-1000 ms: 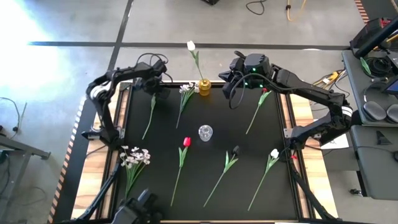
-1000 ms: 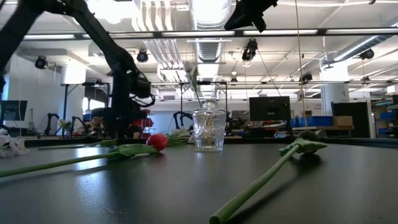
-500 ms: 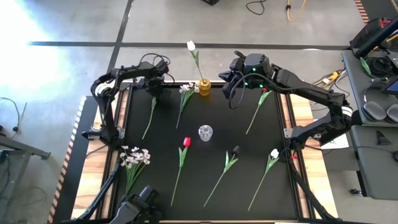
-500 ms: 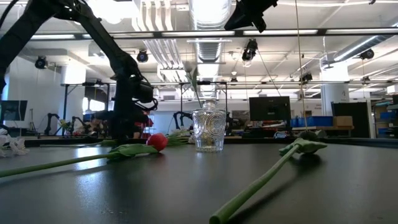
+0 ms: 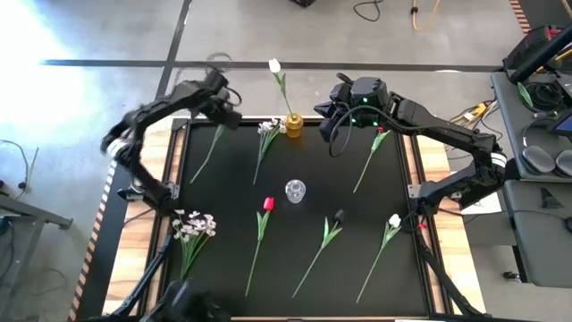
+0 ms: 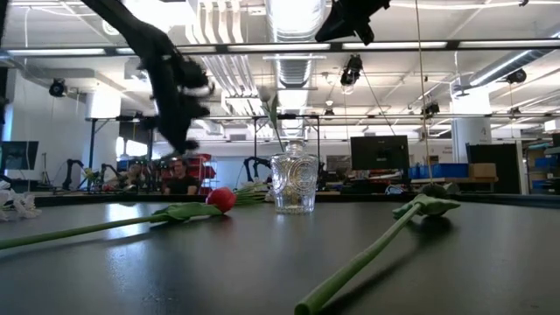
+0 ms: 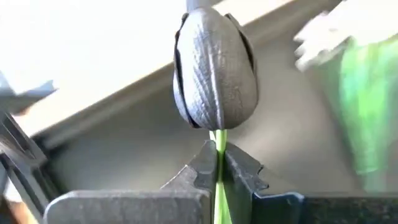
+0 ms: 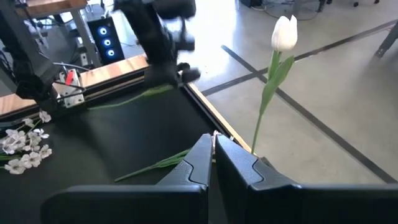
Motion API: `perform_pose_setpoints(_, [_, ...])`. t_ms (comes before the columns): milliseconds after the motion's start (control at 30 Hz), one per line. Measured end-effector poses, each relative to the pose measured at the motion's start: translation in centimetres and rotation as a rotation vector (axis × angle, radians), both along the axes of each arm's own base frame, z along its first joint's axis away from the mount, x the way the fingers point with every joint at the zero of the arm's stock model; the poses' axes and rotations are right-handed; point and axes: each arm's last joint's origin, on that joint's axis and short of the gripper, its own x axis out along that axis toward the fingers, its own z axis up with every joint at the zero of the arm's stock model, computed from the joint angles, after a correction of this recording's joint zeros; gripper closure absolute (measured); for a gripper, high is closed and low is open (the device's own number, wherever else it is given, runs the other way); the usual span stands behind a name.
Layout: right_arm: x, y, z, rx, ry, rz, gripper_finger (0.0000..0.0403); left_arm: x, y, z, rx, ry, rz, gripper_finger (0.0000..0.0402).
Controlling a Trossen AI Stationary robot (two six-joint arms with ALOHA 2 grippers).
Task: Sort flowers into vase by color
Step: Put the top black tulip into the transparent vase
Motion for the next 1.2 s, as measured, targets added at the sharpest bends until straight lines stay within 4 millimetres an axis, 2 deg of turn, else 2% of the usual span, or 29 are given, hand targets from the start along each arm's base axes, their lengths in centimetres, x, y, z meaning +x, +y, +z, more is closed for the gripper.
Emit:
perform_pose_setpoints(100, [0.2,0.2,0.1,0.015,-0.022,0.029,0.0390,-0.8,-2.1,3.5,0.162,-0.190,-0.030,0.0400])
perform_pose_setpoints(200, [0.8,0.5,0.3,0.083,-0.091,0.110,0.0390,-1.8,-4.5,5.8,0.290,-0.428,-0.058,0.0401])
perform_pose_setpoints(400, [3.7,1.2,-0.4,0.100,-0.190,0.223,0.0390,-2.9,-9.4,8.6,0.559,-0.872,-0.256,0.0401])
perform_pose_setpoints(500, [5.4,1.3,-1.1,0.093,-0.228,0.245,0.0390,-2.9,-11.4,9.4,0.629,-1.024,-0.327,0.0401])
perform_pose_setpoints(667, [7.5,1.2,-1.8,0.102,-0.273,0.274,0.0379,-2.4,-13.6,10.4,0.662,-1.106,-0.429,0.0401])
perform_pose_setpoints(833, [8.8,1.1,-1.4,0.109,-0.289,0.307,0.0322,-1.0,-14.7,12.4,0.691,-1.131,-0.548,0.0401])
perform_pose_setpoints(1033, [10.0,0.8,-0.5,0.137,-0.318,0.354,0.0252,1.4,-14.7,14.4,0.647,-1.142,-0.698,0.0401])
perform_pose_setpoints(1200, [10.5,0.8,-0.4,0.163,-0.274,0.355,0.0235,3.6,-14.0,14.6,0.589,-1.151,-0.777,0.0402])
